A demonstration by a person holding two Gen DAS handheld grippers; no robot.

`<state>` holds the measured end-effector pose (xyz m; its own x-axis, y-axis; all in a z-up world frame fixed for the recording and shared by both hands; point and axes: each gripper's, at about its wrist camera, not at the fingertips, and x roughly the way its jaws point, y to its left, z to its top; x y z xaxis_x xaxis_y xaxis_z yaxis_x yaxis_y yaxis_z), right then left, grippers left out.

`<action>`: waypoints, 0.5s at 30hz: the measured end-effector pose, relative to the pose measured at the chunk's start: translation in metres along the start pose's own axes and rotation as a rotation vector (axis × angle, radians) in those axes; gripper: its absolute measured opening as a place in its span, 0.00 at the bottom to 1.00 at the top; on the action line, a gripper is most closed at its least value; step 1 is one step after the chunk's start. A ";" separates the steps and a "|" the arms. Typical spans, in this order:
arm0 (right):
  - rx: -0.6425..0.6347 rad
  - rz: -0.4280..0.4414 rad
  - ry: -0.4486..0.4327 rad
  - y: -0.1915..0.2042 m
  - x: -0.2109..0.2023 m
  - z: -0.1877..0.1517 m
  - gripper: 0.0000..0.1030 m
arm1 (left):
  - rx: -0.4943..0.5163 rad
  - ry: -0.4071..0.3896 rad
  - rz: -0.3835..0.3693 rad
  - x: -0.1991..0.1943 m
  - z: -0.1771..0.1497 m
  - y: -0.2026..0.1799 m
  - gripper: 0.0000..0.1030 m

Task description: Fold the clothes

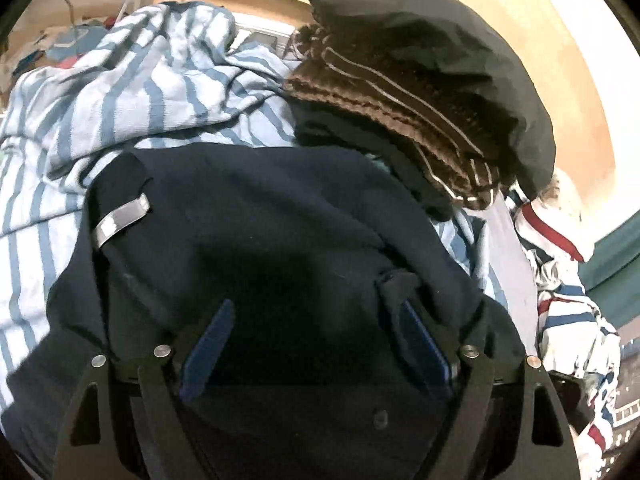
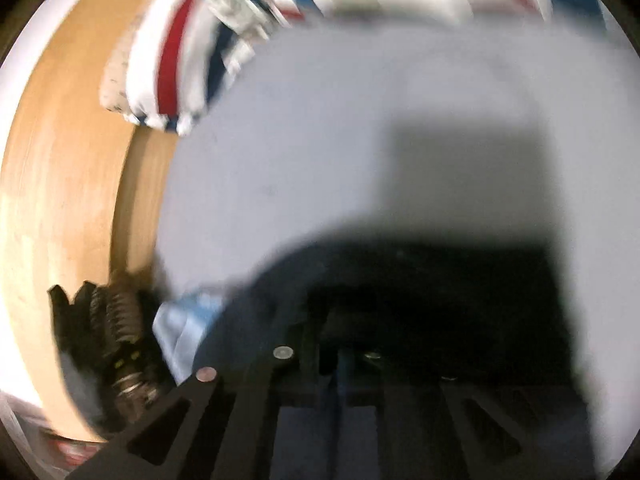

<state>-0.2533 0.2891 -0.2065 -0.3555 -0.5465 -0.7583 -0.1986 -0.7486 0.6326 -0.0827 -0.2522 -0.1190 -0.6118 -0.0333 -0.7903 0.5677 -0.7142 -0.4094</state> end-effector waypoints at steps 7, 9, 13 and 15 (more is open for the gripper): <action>-0.098 -0.126 -0.395 0.027 -0.080 0.055 0.13 | -0.217 -0.023 -0.003 0.003 -0.028 0.000 0.82; -0.041 -0.129 -0.389 0.018 -0.088 0.051 0.97 | -0.194 0.023 -0.016 0.009 -0.035 -0.010 0.82; -0.046 0.028 0.015 -0.001 -0.059 0.010 0.56 | -0.135 0.066 -0.021 0.018 -0.043 -0.019 0.82; -0.179 -0.035 0.160 0.012 -0.041 -0.029 0.53 | -0.122 0.072 -0.012 0.020 -0.046 -0.021 0.82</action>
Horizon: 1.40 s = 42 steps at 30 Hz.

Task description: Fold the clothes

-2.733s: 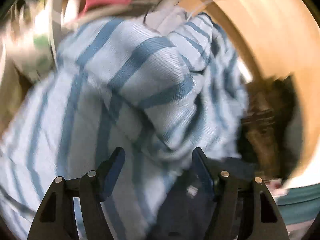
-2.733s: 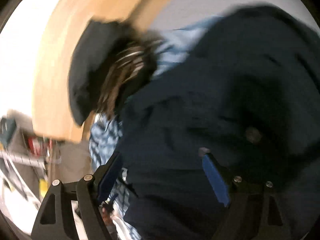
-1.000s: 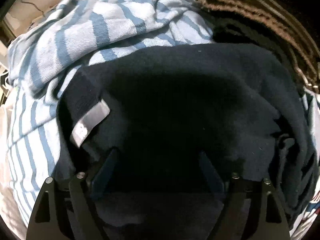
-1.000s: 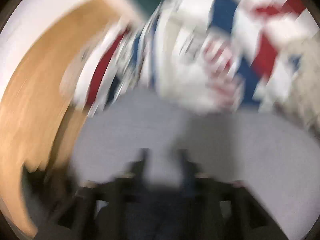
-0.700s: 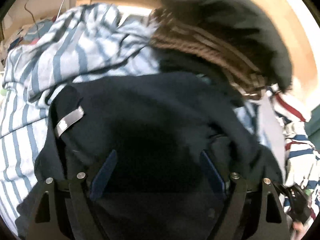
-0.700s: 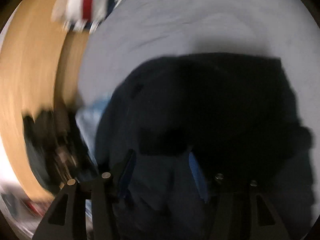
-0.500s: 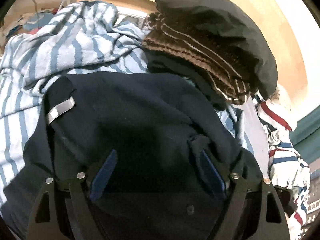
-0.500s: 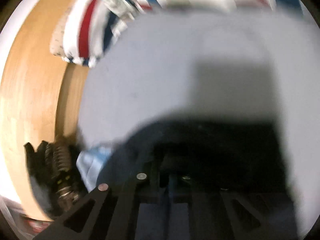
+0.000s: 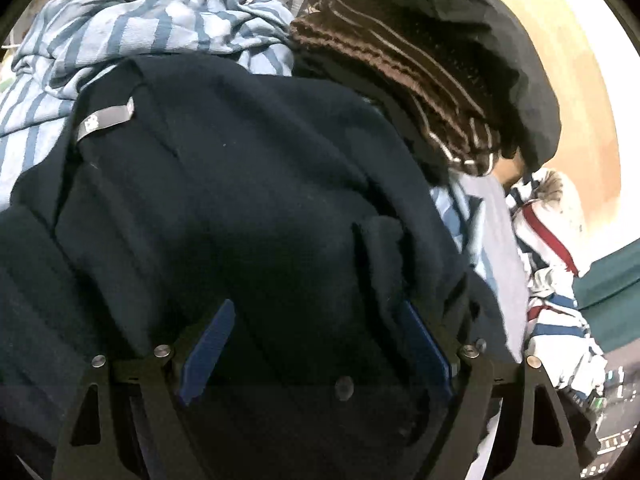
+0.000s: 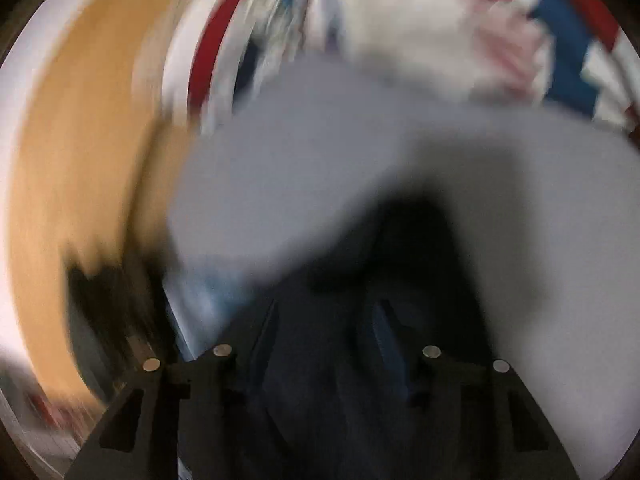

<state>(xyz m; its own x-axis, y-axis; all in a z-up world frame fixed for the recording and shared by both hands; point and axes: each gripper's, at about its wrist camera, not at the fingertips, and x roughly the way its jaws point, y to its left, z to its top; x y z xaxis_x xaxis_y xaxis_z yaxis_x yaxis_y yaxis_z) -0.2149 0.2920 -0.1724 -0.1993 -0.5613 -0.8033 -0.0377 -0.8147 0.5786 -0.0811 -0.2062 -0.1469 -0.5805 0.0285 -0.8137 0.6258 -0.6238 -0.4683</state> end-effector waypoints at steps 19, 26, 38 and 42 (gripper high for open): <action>0.037 0.065 -0.006 -0.013 -0.039 -0.048 0.10 | -0.093 -0.039 0.067 -0.036 0.022 0.067 0.82; 0.252 -0.250 -0.275 -0.114 -0.169 -0.087 0.67 | -0.090 0.096 0.038 -0.021 0.001 0.064 0.82; -0.140 -0.072 0.043 -0.015 -0.037 -0.134 0.70 | 0.090 0.176 -0.050 -0.067 0.010 0.103 0.82; -0.105 0.024 0.150 -0.001 0.005 -0.135 0.68 | 0.049 0.164 -0.039 -0.070 0.008 0.116 0.82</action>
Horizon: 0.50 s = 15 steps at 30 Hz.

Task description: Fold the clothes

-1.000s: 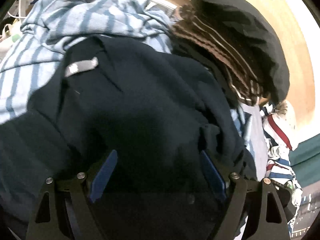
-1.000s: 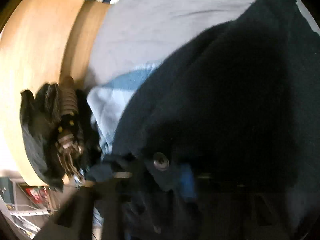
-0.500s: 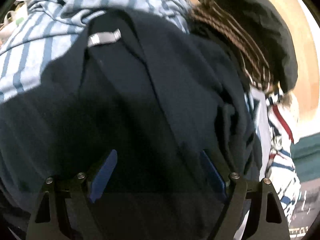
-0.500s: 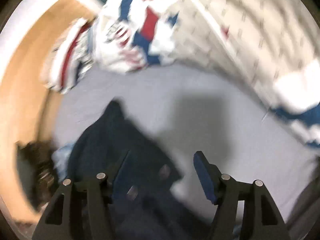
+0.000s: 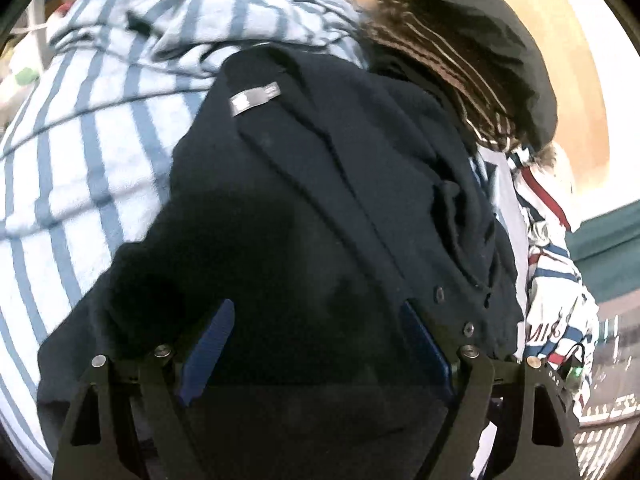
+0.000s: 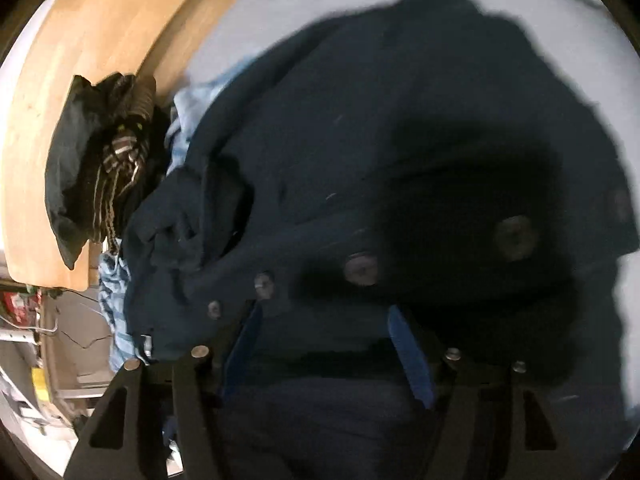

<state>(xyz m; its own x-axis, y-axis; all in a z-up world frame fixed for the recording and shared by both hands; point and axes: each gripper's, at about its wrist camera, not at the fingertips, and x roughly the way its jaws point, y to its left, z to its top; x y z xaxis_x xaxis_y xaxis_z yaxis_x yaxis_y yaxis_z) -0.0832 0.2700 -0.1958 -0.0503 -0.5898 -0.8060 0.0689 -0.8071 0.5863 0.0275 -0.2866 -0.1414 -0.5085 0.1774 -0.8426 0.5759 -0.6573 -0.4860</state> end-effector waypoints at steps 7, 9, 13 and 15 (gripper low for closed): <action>0.239 0.184 0.076 0.001 0.045 -0.011 0.63 | -0.044 0.045 -0.066 0.018 0.022 -0.018 0.77; 0.382 0.235 0.051 -0.017 0.052 -0.013 0.50 | -0.066 0.049 -0.089 0.024 0.030 -0.024 0.77; 0.386 0.228 -0.031 -0.023 0.046 -0.005 0.33 | -0.081 0.026 -0.080 0.040 0.052 -0.040 0.71; 0.309 0.224 -0.054 -0.017 0.041 0.000 0.10 | -0.094 0.035 -0.075 0.048 0.062 -0.041 0.71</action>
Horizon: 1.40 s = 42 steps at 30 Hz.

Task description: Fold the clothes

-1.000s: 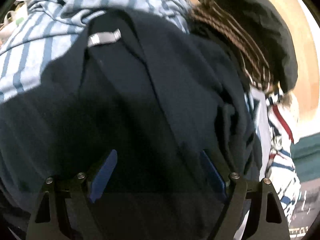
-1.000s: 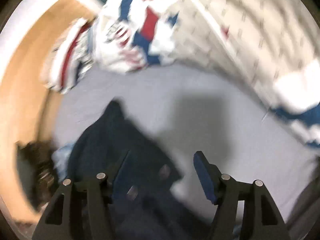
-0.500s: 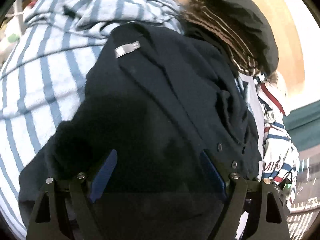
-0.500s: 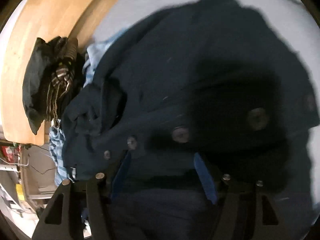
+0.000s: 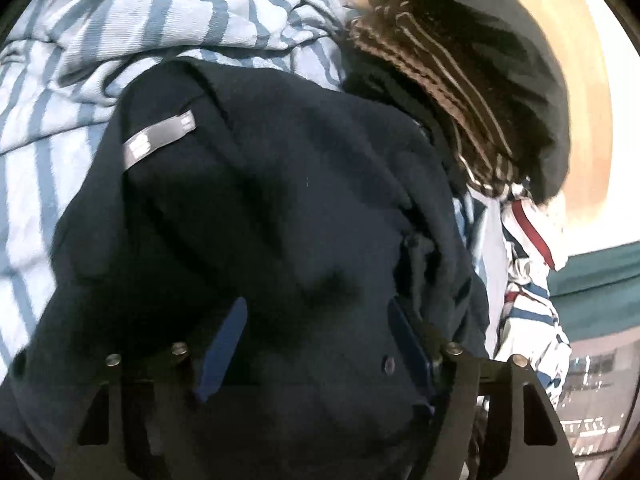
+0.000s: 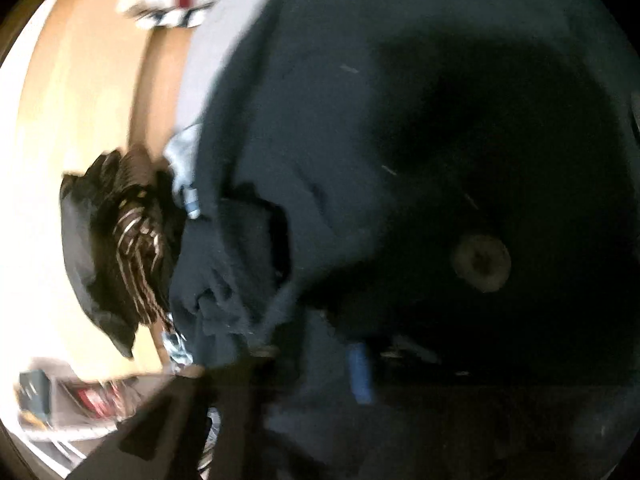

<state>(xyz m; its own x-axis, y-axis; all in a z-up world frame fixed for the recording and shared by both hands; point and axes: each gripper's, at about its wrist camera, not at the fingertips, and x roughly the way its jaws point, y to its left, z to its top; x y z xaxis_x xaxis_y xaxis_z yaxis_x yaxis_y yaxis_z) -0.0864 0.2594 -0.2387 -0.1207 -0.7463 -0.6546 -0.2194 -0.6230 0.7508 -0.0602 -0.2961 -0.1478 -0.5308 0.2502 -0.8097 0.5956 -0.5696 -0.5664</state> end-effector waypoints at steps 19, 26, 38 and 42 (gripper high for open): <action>-0.140 0.029 -0.149 -0.026 -0.149 -0.056 0.63 | 0.079 0.117 0.009 0.069 -0.012 -0.034 0.46; 0.006 -0.255 -0.349 -0.083 -0.216 -0.044 0.67 | 0.183 0.060 0.104 0.078 -0.025 -0.055 0.05; -0.111 -0.411 -0.241 -0.108 -0.181 -0.007 0.68 | 0.025 0.120 -0.056 0.032 -0.047 -0.021 0.61; -0.225 -0.510 -0.169 -0.098 -0.151 0.006 0.79 | 0.015 0.091 -0.116 0.007 -0.058 -0.024 0.69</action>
<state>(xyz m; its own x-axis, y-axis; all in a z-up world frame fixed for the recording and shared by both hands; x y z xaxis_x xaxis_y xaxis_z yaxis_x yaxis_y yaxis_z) -0.0526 0.4349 -0.2141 -0.2108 -0.3025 -0.9295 -0.0810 -0.9422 0.3250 -0.0432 -0.2350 -0.1493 -0.5378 0.3847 -0.7502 0.5242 -0.5443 -0.6549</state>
